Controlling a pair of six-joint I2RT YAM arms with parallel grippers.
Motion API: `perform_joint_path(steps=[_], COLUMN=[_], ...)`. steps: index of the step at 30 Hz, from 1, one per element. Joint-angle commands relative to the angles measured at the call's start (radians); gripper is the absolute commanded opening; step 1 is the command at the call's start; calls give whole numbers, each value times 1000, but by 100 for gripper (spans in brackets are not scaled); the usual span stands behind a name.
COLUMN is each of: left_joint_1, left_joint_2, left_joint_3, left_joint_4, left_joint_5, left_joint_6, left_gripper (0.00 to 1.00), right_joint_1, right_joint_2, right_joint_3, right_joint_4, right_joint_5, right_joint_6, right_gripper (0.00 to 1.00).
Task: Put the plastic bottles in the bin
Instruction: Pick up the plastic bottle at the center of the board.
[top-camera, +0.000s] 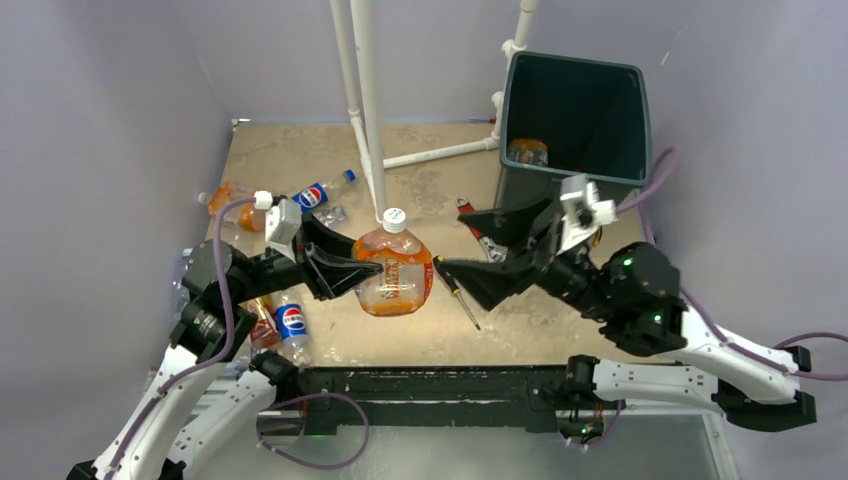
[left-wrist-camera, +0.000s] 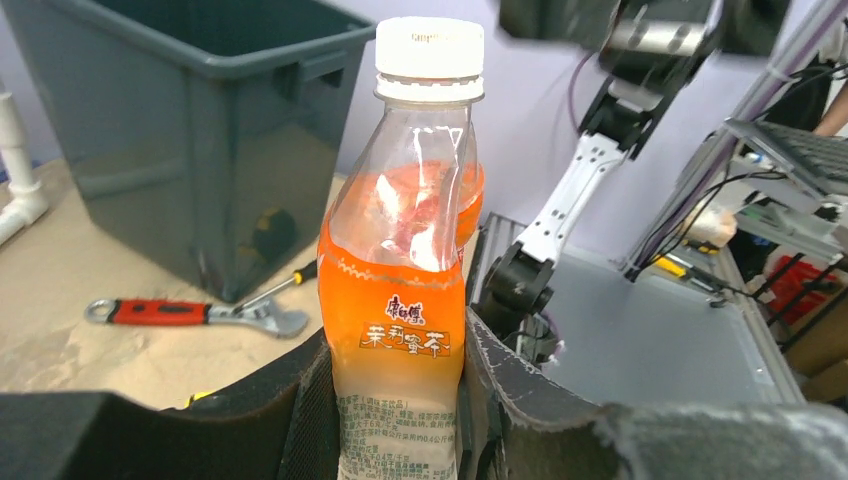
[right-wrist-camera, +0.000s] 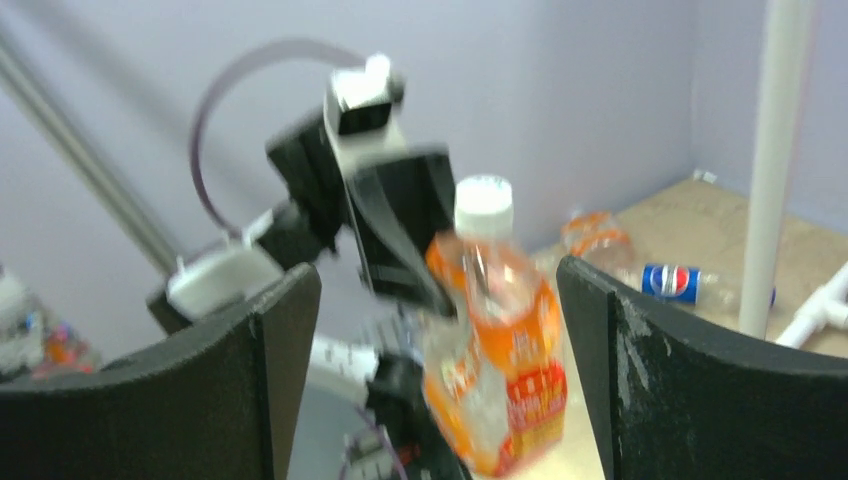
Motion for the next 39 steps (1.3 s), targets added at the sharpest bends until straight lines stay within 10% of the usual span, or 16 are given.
perform_joint_path(steps=[1, 27, 37, 39], left_joint_1=[4, 5, 4, 4], left_joint_2=[-33, -61, -63, -58], left_joint_3=[-14, -26, -21, -1], left_joint_4=[-59, -43, -49, -89], left_joint_5=[-64, -91, -100, -148], left_joint_6=[116, 143, 133, 140], left_gripper=[0, 0, 1, 37], right_joint_1=[1, -27, -41, -41], right_joint_2=[91, 374, 372, 349], right_joint_3=[163, 365, 341, 333], right_joint_4=[-152, -182, -116, -110], right_joint_5=[182, 130, 48, 43], right_joint_6=[-4, 64, 57, 42], right_gripper=[88, 75, 16, 2])
